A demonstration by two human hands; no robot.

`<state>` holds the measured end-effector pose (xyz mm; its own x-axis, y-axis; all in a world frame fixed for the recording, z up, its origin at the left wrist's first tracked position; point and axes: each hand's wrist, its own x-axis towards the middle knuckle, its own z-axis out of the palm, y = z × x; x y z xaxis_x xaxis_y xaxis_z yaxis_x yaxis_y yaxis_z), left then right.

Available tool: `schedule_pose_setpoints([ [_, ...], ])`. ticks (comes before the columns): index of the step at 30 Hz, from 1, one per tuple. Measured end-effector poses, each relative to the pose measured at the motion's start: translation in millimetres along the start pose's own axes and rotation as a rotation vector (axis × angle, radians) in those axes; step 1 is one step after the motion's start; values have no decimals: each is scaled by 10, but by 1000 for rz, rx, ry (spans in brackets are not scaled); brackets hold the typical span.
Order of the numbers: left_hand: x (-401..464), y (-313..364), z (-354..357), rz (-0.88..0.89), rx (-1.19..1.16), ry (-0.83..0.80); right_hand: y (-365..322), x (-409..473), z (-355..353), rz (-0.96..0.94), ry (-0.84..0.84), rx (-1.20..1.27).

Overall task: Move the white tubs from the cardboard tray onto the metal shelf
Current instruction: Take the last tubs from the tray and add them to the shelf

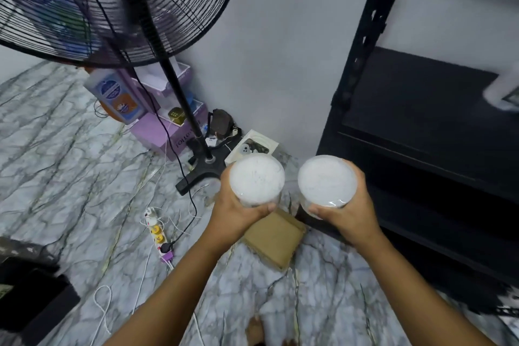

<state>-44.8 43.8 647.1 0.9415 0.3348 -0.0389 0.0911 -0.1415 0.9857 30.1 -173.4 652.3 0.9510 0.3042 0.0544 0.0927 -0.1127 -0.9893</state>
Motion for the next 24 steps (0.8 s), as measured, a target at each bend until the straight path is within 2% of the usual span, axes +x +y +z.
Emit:
schedule_pose_setpoints([
  [6,-1,284,210,27,11,-105,-362,-212,-228,19,130,6],
  [12,67,460,451,77,9,-245,-489,-350,-448,45,284,-27],
  [15,157,548,617,100,41,-264,-527,-377,-599,54,357,-26],
  [24,436,881,1491,132,-14,-431,-499,-291,-1409,76,516,-42],
])
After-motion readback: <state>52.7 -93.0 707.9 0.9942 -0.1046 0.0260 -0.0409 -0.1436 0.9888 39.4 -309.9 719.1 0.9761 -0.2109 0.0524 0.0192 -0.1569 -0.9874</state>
